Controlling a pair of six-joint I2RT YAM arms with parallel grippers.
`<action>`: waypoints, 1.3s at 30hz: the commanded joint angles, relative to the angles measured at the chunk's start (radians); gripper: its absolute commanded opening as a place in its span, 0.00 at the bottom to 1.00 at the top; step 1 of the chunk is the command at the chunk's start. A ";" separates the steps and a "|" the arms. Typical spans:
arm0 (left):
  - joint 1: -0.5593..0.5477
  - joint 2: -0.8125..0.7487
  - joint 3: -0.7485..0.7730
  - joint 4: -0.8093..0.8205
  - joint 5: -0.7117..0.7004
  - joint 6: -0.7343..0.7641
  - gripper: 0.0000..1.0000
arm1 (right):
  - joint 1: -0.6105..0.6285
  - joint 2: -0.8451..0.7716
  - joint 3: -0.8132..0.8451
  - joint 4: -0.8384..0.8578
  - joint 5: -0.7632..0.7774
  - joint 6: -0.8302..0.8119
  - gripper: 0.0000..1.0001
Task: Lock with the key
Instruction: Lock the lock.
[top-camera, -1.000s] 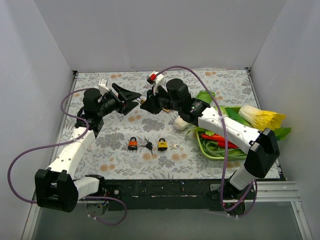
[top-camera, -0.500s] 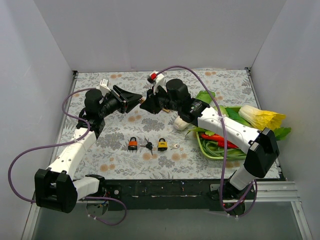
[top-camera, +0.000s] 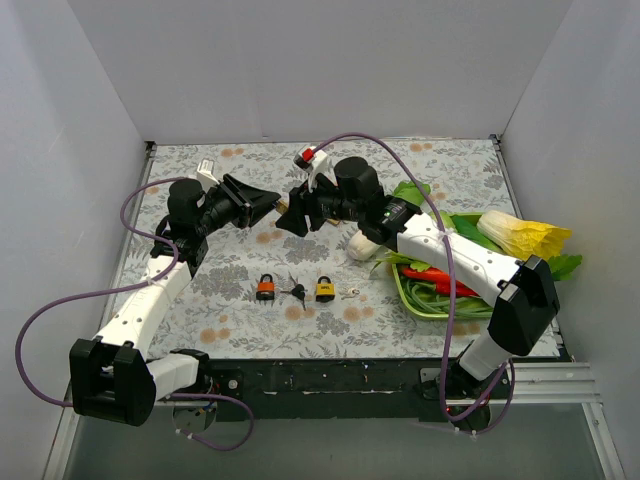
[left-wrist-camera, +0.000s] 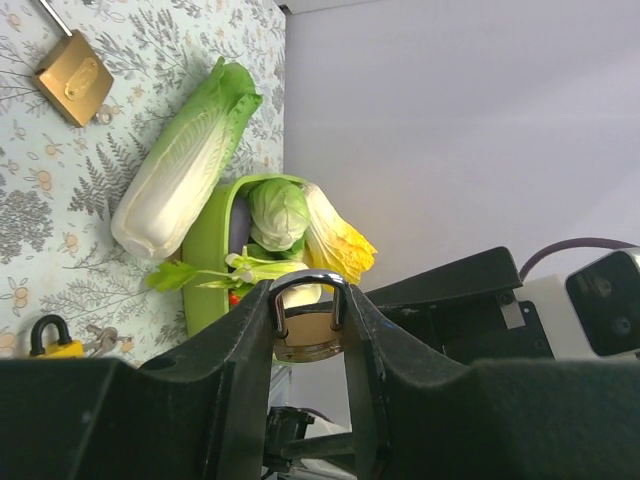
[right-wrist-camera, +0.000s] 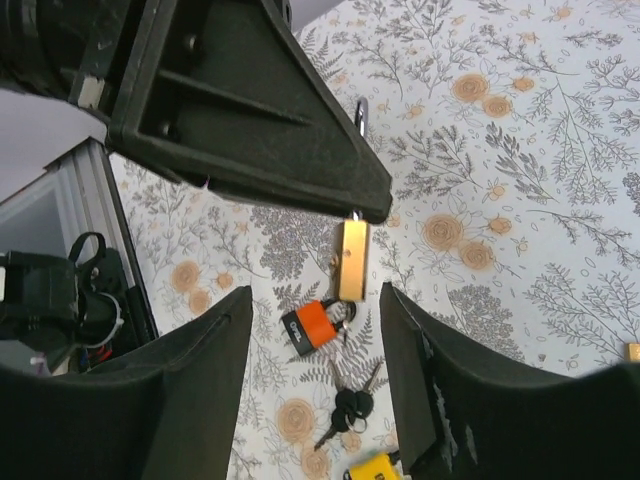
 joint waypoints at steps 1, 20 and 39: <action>0.025 -0.052 0.033 -0.038 0.014 0.056 0.00 | -0.057 -0.063 -0.015 -0.050 -0.141 -0.062 0.60; 0.019 -0.063 0.016 -0.071 0.061 0.092 0.00 | -0.064 -0.031 0.005 -0.053 -0.241 -0.122 0.37; -0.007 -0.071 0.005 -0.098 0.042 0.126 0.00 | -0.056 0.006 0.020 -0.023 -0.211 -0.113 0.23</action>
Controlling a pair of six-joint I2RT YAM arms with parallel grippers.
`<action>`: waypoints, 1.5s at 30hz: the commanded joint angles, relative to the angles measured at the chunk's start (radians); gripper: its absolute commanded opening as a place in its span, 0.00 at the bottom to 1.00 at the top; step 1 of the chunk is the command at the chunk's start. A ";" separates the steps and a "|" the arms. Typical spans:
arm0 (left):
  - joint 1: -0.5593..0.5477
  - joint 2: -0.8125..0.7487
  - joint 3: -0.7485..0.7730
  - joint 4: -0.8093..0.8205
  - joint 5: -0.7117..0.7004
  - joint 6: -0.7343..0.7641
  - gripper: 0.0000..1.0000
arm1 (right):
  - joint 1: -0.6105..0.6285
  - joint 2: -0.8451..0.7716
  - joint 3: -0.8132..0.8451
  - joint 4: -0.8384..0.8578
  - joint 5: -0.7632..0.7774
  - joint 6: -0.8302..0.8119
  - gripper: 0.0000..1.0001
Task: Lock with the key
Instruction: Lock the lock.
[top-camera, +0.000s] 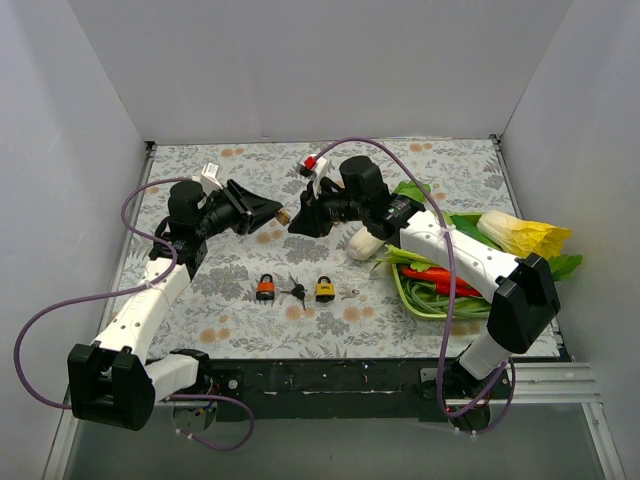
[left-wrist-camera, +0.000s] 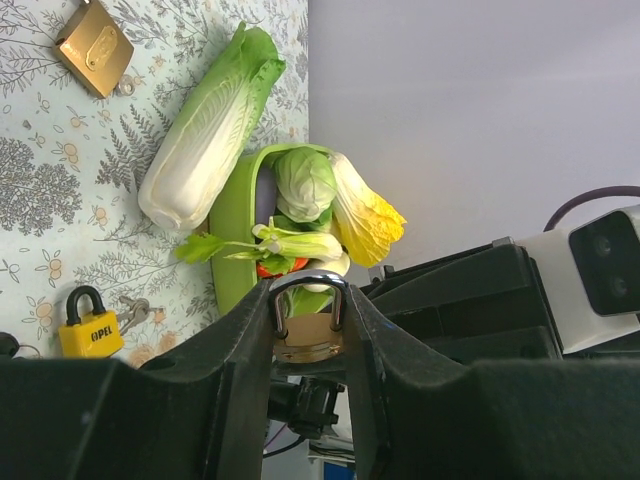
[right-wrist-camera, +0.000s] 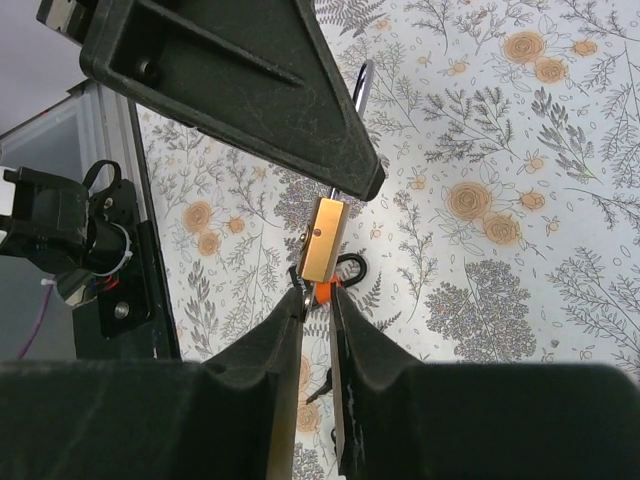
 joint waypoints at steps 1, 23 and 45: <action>-0.013 -0.047 0.005 -0.005 -0.010 0.027 0.00 | 0.008 0.004 0.046 0.051 0.012 -0.005 0.23; 0.039 0.048 0.089 -0.041 -0.136 0.051 0.00 | 0.053 -0.041 -0.053 0.079 0.034 0.015 0.01; 0.087 0.304 0.237 -0.510 -0.212 0.607 0.00 | 0.024 0.092 -0.181 0.157 0.046 0.238 0.01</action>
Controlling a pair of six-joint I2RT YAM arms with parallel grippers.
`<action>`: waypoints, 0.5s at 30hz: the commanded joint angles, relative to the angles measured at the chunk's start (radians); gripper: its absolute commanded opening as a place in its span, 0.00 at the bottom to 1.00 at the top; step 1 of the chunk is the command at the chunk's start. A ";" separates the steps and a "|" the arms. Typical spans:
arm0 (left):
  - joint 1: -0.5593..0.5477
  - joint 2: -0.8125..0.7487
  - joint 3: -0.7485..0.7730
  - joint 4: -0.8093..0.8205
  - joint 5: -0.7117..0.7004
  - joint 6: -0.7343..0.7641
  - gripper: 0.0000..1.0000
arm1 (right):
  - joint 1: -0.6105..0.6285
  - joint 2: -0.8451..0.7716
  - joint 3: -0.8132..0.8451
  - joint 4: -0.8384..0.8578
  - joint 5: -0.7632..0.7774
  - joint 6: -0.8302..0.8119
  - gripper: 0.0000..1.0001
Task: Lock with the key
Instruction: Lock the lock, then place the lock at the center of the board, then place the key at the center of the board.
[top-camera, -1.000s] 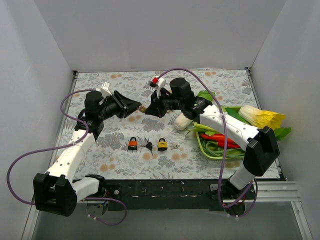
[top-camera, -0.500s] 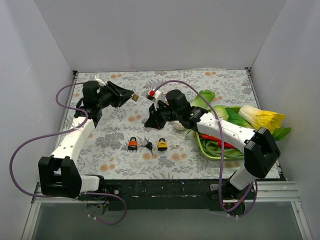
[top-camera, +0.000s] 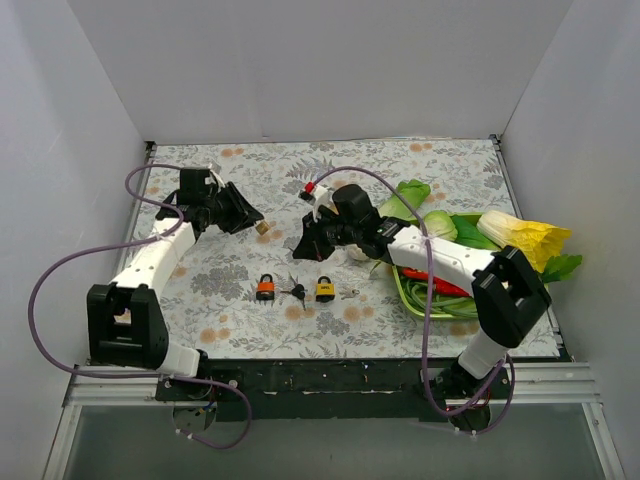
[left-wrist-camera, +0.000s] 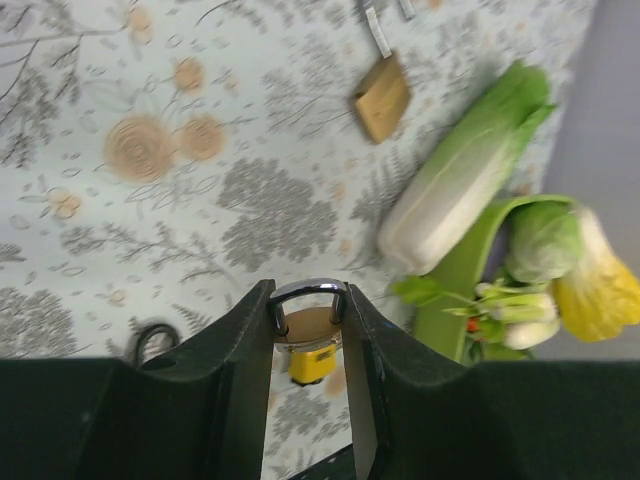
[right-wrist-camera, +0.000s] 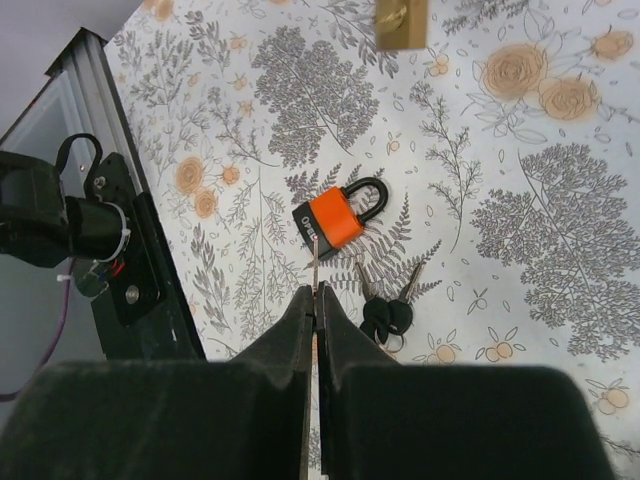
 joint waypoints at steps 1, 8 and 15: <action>-0.001 0.060 0.027 -0.185 -0.018 0.233 0.00 | 0.001 0.087 0.039 0.039 0.033 0.084 0.01; -0.054 0.264 0.135 -0.237 -0.026 0.354 0.00 | -0.041 0.213 0.059 0.062 0.067 0.176 0.01; -0.085 0.376 0.253 -0.339 -0.084 0.417 0.00 | -0.039 0.288 0.099 0.121 0.021 0.215 0.01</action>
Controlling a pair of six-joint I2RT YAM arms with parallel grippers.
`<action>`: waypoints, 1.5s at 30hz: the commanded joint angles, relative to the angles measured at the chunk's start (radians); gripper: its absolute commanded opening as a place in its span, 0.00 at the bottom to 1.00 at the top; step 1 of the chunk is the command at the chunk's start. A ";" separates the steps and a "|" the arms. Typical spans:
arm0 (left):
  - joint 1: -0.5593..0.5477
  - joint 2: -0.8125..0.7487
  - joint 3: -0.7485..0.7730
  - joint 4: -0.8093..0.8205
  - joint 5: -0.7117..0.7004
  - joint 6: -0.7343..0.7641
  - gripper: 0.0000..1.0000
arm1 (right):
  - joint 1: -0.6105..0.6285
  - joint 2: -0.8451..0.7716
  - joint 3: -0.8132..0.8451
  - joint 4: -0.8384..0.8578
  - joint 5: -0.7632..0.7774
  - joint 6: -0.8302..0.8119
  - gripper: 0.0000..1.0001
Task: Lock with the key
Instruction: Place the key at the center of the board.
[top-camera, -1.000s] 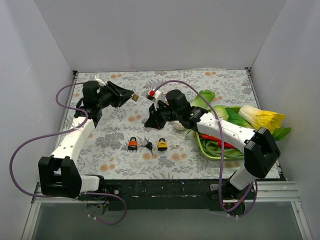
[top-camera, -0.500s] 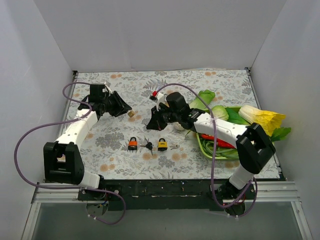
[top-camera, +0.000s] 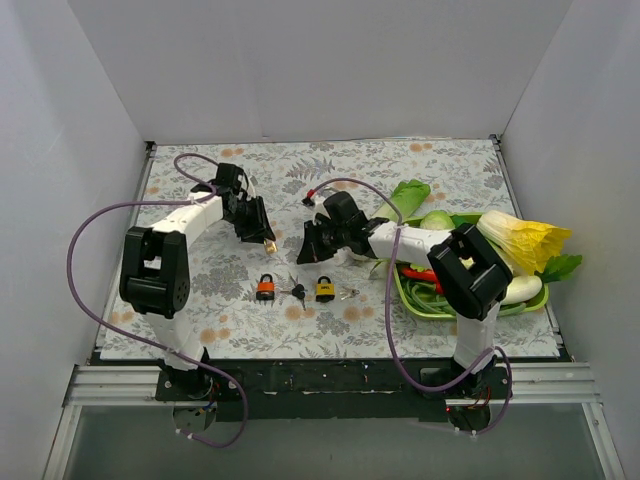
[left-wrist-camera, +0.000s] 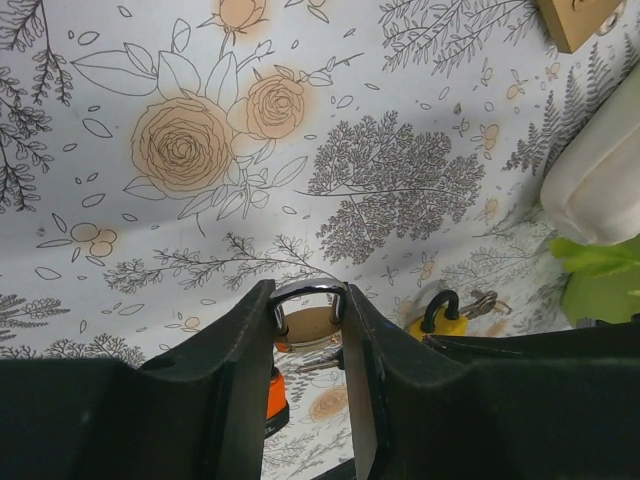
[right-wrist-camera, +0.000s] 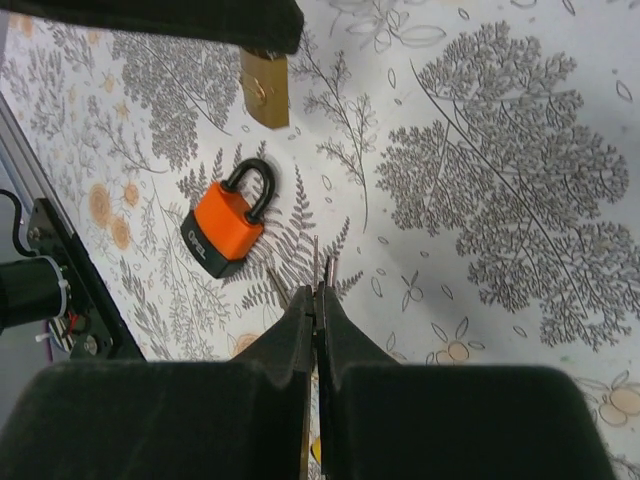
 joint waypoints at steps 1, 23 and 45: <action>0.006 0.001 0.066 -0.118 -0.058 0.094 0.00 | 0.012 0.027 0.081 0.103 -0.038 0.060 0.01; 0.294 -0.177 -0.098 -0.350 -0.103 0.485 0.00 | 0.324 0.267 0.392 0.030 0.180 0.333 0.01; 0.280 -0.142 -0.190 -0.330 -0.089 0.551 0.00 | 0.322 0.382 0.409 -0.005 0.119 0.522 0.01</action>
